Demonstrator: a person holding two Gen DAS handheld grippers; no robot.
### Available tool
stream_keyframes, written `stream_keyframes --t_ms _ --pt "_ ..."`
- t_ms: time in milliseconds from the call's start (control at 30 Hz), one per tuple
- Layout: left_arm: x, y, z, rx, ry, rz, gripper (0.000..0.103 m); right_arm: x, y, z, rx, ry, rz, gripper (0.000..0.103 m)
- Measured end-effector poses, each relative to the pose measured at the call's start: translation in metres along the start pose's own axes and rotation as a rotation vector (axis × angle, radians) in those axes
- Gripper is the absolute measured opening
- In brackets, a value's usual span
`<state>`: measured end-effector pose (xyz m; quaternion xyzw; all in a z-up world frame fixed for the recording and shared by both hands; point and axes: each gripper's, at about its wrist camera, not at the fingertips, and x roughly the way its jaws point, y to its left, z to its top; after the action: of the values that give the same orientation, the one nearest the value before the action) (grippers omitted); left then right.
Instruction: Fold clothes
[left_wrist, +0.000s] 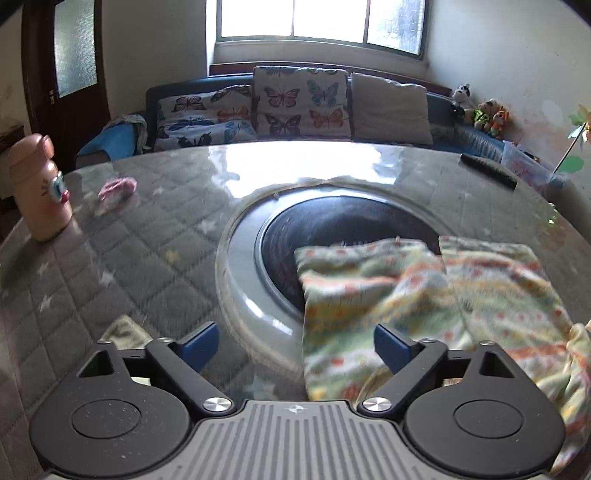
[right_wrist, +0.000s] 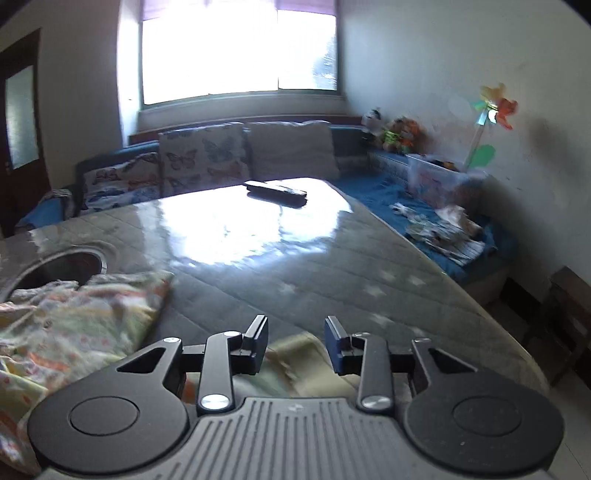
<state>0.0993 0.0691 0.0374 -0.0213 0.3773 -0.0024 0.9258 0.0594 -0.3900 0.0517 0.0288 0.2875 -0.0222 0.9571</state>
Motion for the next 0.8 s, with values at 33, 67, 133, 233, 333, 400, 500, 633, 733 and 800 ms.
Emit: stream_keyframes --t_ms 33,67,133,233,333,400,500,633,733,800 --pt "0.002 0.000 0.005 0.003 0.000 -0.006 0.085 0.006 0.006 0.005 -0.004 0.004 0.039 0.033" --pt "0.008 -0.001 0.009 0.009 0.008 -0.008 0.083 0.014 0.013 0.009 -0.006 0.013 0.079 0.033" --pt "0.020 -0.002 0.016 0.019 0.026 -0.014 0.078 0.031 0.026 0.016 -0.007 0.044 0.158 0.033" --pt "0.041 0.000 0.025 0.015 0.067 -0.034 0.073 0.060 0.046 0.024 -0.021 0.098 0.236 0.033" --pt "0.057 0.001 0.030 0.021 0.094 -0.054 0.073 0.088 0.064 0.029 -0.037 0.157 0.267 0.033" --pt "0.067 0.002 0.032 0.021 0.112 -0.064 0.073 0.107 0.073 0.031 -0.047 0.197 0.271 0.033" --pt "0.078 0.001 0.034 0.025 0.132 -0.080 0.073 0.127 0.079 0.033 -0.046 0.236 0.283 0.033" --pt "0.086 0.000 0.036 0.041 0.134 -0.066 0.072 0.140 0.082 0.034 -0.061 0.255 0.296 0.033" --pt "0.088 0.003 0.040 0.040 0.131 -0.037 0.061 0.144 0.086 0.037 -0.084 0.258 0.309 0.024" --pt "0.088 0.005 0.042 0.046 0.134 -0.016 0.053 0.147 0.091 0.038 -0.100 0.263 0.322 0.018"
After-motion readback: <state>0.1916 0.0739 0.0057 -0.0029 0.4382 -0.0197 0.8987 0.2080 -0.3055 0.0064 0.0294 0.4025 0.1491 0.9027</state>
